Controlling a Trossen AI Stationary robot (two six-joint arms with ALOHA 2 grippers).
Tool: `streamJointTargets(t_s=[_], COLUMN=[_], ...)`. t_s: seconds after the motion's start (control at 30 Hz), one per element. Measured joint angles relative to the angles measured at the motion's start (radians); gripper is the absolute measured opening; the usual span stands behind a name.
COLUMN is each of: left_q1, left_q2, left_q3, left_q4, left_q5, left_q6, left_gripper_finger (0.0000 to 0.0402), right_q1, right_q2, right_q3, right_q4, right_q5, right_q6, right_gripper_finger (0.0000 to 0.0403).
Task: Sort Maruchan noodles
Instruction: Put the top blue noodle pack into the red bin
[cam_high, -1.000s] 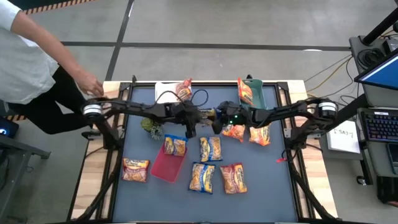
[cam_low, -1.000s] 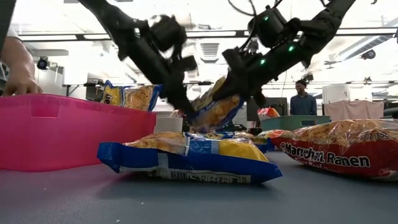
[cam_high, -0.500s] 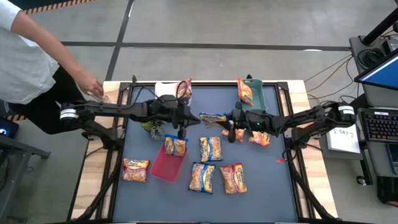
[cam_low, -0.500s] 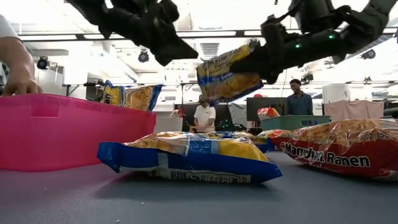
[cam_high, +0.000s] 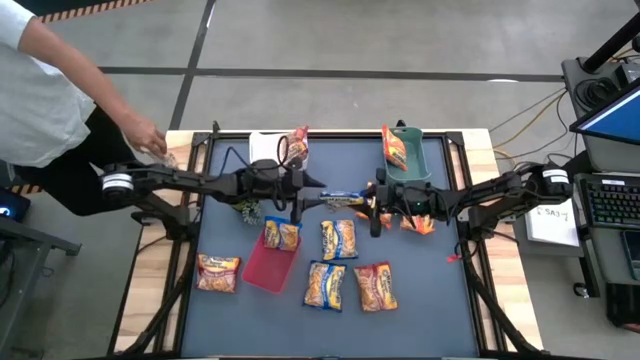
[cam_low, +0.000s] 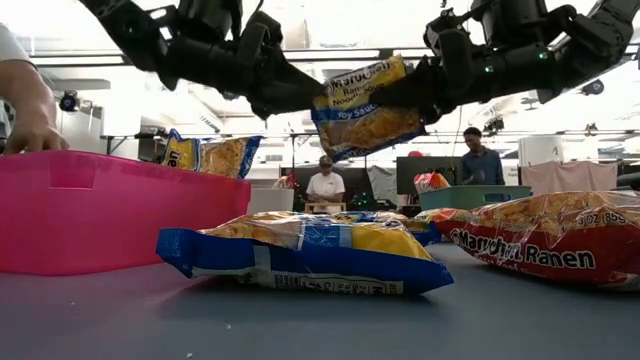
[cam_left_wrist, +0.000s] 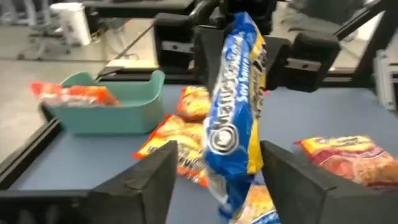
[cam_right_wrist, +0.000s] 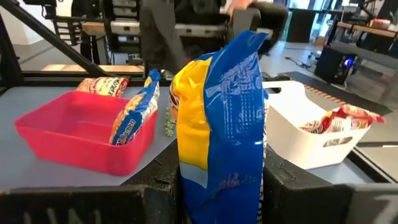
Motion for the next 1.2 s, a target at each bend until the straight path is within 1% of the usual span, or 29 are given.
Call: streamJointTargets(t_s=[0.07, 0.17, 0.37, 0.5, 0.67, 0.77, 0.83, 1.03, 1.2], left_q1=[-0.001, -0.007, -0.013, -0.016, -0.016, -0.016, -0.016, -0.020, -0.022], left_q2=[0.025, 0.059, 0.117, 0.135, 0.135, 0.135, 0.135, 0.132, 0.099], left_q3=[-0.011, -0.014, -0.010, -0.002, -0.003, -0.004, -0.004, -0.004, -0.004], left_q4=[0.042, 0.093, 0.188, 0.215, 0.212, 0.209, 0.208, 0.203, 0.182], left_q5=[0.037, 0.062, 0.064, 0.064, 0.061, 0.061, 0.061, 0.061, 0.075], left_q6=[-0.004, -0.012, -0.016, -0.012, -0.012, -0.020, -0.025, -0.038, -0.046], left_gripper_finger=[0.0229, 0.0239, 0.0227, 0.0193, 0.0119, 0.0081, 0.0067, 0.0070, 0.0068], right_q1=[0.002, 0.002, 0.002, 0.002, 0.002, 0.002, 0.002, 0.002, -0.001], right_q2=[0.000, 0.000, 0.001, 0.006, 0.006, 0.006, 0.006, -0.009, -0.078], right_q3=[0.006, 0.011, 0.022, 0.029, 0.029, 0.029, 0.029, 0.029, 0.029], right_q4=[0.007, 0.005, 0.007, 0.006, 0.004, 0.003, 0.004, 0.004, -0.019], right_q5=[0.000, -0.017, -0.019, -0.019, -0.016, -0.016, -0.015, -0.015, -0.015], right_q6=[-0.008, -0.010, -0.022, -0.036, -0.035, -0.023, -0.006, 0.003, 0.008], right_gripper_finger=[0.0107, 0.0107, 0.0107, 0.0107, 0.0113, 0.0130, 0.0146, 0.0199, 0.0234])
